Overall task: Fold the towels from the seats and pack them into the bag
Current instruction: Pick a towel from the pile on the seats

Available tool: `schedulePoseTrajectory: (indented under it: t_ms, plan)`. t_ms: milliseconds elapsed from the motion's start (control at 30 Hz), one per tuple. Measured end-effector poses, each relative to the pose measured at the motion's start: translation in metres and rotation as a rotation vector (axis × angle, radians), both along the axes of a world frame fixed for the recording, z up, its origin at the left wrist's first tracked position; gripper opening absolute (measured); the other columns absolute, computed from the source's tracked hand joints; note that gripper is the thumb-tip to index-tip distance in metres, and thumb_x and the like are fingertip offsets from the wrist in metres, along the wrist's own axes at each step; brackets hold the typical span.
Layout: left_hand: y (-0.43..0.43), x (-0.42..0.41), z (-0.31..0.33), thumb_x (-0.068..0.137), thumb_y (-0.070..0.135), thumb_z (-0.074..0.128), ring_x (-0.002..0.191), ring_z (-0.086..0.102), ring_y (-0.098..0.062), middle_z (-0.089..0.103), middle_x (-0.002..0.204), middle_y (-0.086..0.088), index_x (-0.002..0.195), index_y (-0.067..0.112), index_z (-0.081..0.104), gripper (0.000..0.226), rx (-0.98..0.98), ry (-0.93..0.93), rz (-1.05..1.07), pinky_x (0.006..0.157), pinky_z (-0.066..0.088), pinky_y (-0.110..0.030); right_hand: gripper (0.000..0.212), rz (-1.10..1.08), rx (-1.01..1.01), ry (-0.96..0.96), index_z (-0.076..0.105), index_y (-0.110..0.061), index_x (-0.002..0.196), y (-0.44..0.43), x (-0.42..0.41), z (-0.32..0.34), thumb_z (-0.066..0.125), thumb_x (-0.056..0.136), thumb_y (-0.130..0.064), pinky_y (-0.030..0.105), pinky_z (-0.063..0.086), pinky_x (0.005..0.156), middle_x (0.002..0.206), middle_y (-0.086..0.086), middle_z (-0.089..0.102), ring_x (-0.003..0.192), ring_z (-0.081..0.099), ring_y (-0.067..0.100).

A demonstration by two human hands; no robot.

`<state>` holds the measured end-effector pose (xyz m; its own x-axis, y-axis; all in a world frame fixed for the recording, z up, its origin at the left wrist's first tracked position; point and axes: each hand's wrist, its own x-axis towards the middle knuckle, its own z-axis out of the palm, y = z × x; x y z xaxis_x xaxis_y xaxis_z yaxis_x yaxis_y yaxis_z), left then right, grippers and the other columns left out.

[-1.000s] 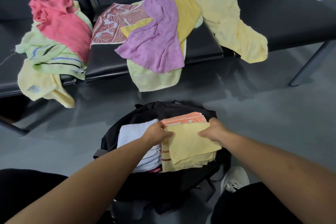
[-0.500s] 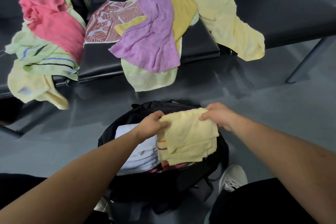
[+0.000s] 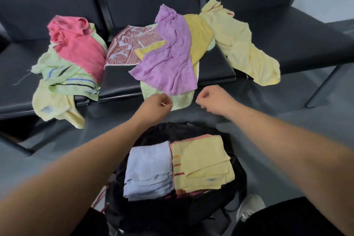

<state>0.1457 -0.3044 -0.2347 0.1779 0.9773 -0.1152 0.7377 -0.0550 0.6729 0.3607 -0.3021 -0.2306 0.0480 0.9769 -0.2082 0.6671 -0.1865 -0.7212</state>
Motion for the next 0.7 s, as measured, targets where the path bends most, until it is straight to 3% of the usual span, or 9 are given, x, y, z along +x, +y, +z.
schedulePoseTrajectory:
  t_ms: [100, 167, 233, 333, 400, 433, 533, 633, 700]
  plan:
    - [0.028, -0.011, 0.036, 0.094, 0.018, 0.057, 0.082, 0.061, -0.017, 0.067, 0.092, 0.004, 0.099, 0.014, 0.067, 0.013, 0.142, 0.042, 0.005, 0.064, 0.043, -0.020, 0.028, 0.042, 0.152, -0.056, 0.064, 0.014, 0.102, 0.027, -0.015, 0.036, 0.058, 0.086, -0.009, 0.036, 0.051, 0.066, 0.089, 0.027, 0.066, 0.072, 0.061, 0.030]
    - [0.045, -0.021, 0.039, 0.092, 0.016, 0.059, 0.090, 0.058, -0.019, 0.064, 0.103, -0.001, 0.108, 0.012, 0.067, 0.018, 0.250, 0.114, 0.032, 0.070, 0.042, -0.025, 0.034, 0.112, 0.206, -0.162, 0.063, 0.007, 0.115, 0.039, -0.026, 0.048, 0.065, 0.088, -0.012, 0.039, 0.051, 0.068, 0.102, 0.024, 0.063, 0.086, 0.061, 0.035]
    - [0.060, -0.034, 0.028, 0.089, 0.014, 0.063, 0.108, 0.053, -0.025, 0.054, 0.124, -0.010, 0.124, 0.014, 0.063, 0.035, 0.314, 0.186, 0.069, 0.087, 0.043, -0.031, 0.052, 0.214, 0.175, -0.245, 0.054, -0.005, 0.127, 0.048, -0.034, 0.047, 0.075, 0.085, -0.027, 0.034, 0.048, 0.072, 0.117, 0.014, 0.051, 0.094, 0.057, 0.028]
    - [0.074, -0.050, 0.006, 0.085, 0.015, 0.066, 0.129, 0.043, -0.036, 0.041, 0.144, -0.013, 0.141, 0.024, 0.052, 0.058, 0.231, 0.387, 0.013, 0.103, 0.041, -0.047, 0.075, 0.352, 0.135, -0.544, 0.042, -0.012, 0.138, 0.056, -0.043, 0.020, 0.078, 0.081, -0.044, 0.042, 0.050, 0.094, 0.134, 0.015, 0.037, 0.114, 0.049, 0.034]
    - [0.082, -0.057, -0.003, 0.087, 0.022, 0.067, 0.129, 0.041, -0.035, 0.043, 0.141, -0.009, 0.142, 0.029, 0.051, 0.057, 0.220, 0.474, -0.027, 0.104, 0.037, -0.049, 0.075, 0.390, 0.273, -0.776, 0.039, -0.009, 0.142, 0.054, -0.044, -0.002, 0.076, 0.084, -0.039, 0.045, 0.050, 0.092, 0.134, 0.018, 0.038, 0.114, 0.046, 0.037]
    - [0.087, -0.059, -0.005, 0.088, 0.025, 0.069, 0.126, 0.042, -0.034, 0.046, 0.135, -0.008, 0.139, 0.029, 0.054, 0.053, 0.252, 0.462, -0.022, 0.103, 0.037, -0.048, 0.068, 0.402, 0.361, -0.849, 0.046, -0.007, 0.138, 0.054, -0.042, -0.011, 0.077, 0.082, -0.031, 0.045, 0.052, 0.085, 0.129, 0.020, 0.044, 0.108, 0.049, 0.038]
    - [0.103, -0.067, -0.007, 0.083, 0.026, 0.078, 0.107, 0.049, -0.034, 0.049, 0.111, -0.006, 0.119, 0.025, 0.068, 0.037, 0.345, 0.339, -0.023, 0.099, 0.042, -0.046, 0.041, 0.354, 0.577, -0.767, 0.063, -0.002, 0.107, 0.062, -0.032, -0.027, 0.080, 0.070, -0.005, 0.041, 0.051, 0.060, 0.104, 0.020, 0.055, 0.083, 0.055, 0.038]
    - [0.114, -0.071, -0.005, 0.086, 0.016, 0.074, 0.103, 0.051, -0.034, 0.049, 0.103, -0.004, 0.102, 0.019, 0.074, 0.016, 0.333, 0.244, -0.021, 0.095, 0.045, -0.045, 0.008, 0.318, 0.528, -0.605, 0.063, -0.001, 0.098, 0.070, -0.025, -0.019, 0.061, 0.092, -0.006, 0.048, 0.052, 0.075, 0.106, 0.016, 0.051, 0.094, 0.052, 0.035]
    - [0.116, -0.068, 0.000, 0.088, 0.013, 0.069, 0.108, 0.051, -0.033, 0.055, 0.106, -0.006, 0.099, 0.016, 0.074, 0.012, 0.360, 0.219, -0.001, 0.096, 0.044, -0.048, 0.017, 0.257, 0.526, -0.501, 0.063, -0.002, 0.102, 0.070, -0.022, -0.019, 0.058, 0.097, -0.017, 0.049, 0.050, 0.085, 0.108, 0.015, 0.050, 0.098, 0.051, 0.034]
